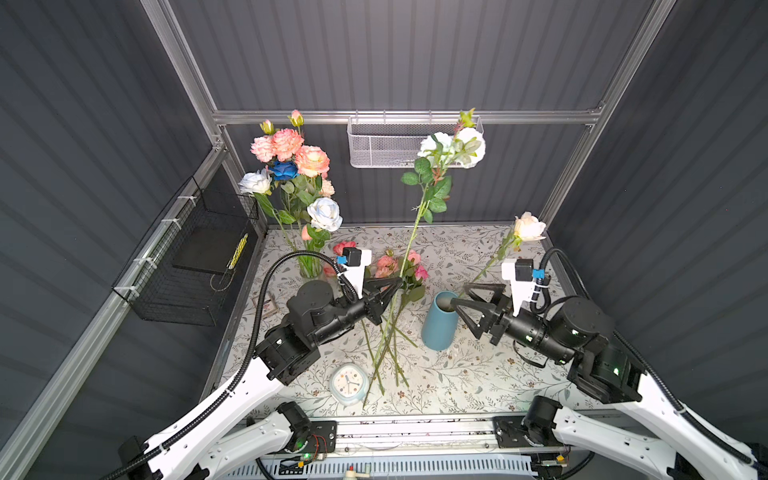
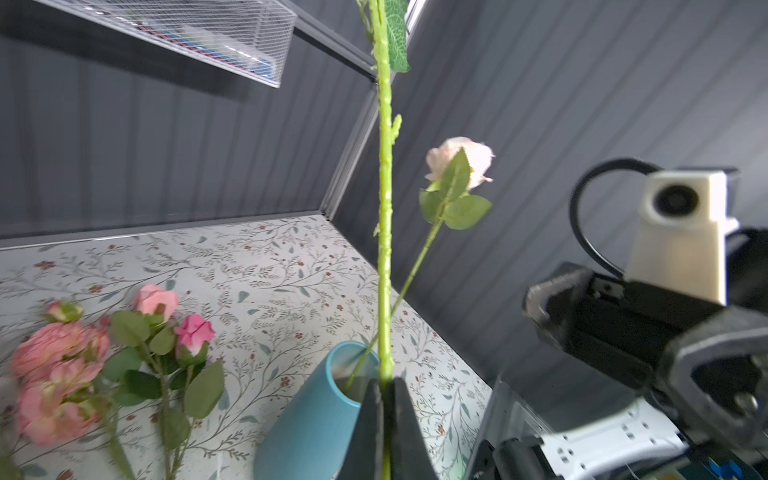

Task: Arrange the flowers into the vase
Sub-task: 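Hand the second white rose from the left gripper to the right gripper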

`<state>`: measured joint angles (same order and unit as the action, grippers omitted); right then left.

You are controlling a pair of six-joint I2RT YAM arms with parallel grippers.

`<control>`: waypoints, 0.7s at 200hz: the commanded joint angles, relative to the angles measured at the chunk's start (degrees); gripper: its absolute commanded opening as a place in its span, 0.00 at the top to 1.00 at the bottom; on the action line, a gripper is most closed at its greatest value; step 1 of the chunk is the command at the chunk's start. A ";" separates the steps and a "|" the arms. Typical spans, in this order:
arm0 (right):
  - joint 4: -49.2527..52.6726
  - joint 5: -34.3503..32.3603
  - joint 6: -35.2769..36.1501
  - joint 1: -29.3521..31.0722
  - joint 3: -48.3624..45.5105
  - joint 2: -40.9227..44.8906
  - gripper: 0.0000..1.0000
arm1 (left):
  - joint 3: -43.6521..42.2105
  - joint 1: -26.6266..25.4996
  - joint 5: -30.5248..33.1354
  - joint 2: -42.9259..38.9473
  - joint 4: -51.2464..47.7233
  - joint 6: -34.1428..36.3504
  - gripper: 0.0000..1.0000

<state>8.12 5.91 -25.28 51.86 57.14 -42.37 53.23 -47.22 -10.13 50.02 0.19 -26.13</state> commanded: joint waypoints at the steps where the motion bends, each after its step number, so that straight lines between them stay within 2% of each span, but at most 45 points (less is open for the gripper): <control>1: -3.84 4.77 -1.60 0.52 3.97 -4.36 0.26 | -2.01 -0.22 -10.97 -2.15 4.50 2.36 1.00; 38: -6.37 5.35 -1.97 0.88 7.43 -9.32 0.25 | -3.57 -0.22 -20.88 -3.27 6.57 1.79 1.00; 59: -6.32 4.22 -2.21 0.97 8.24 -10.28 0.25 | -4.38 -0.19 -23.20 -4.06 7.81 1.29 1.00; 79: -7.75 4.58 -2.37 1.05 7.91 -9.98 0.30 | -4.37 -0.18 -25.97 -3.79 7.70 1.36 1.00; 91: -8.48 4.91 -2.30 1.14 7.70 -9.51 0.39 | -3.88 -0.16 -27.09 -2.84 6.81 1.43 1.00; 118: -8.13 4.34 -1.99 1.23 7.97 -9.13 0.73 | -4.08 -0.17 -27.90 -1.94 6.70 1.08 1.00; 136: -7.11 3.87 -1.49 1.23 8.39 -8.74 0.89 | -4.19 -0.18 -26.12 -1.79 5.82 0.73 1.00; 138: -6.84 3.78 -1.36 1.23 8.52 -8.71 0.91 | -4.08 -0.16 -25.56 -1.80 5.49 0.73 0.96; 140: -6.55 3.65 -1.25 1.23 8.69 -8.68 0.92 | -4.03 -0.22 -25.18 -1.82 5.21 0.73 0.87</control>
<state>1.69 9.82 -27.59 52.86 63.72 -52.05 49.21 -47.22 -35.66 48.36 5.56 -25.47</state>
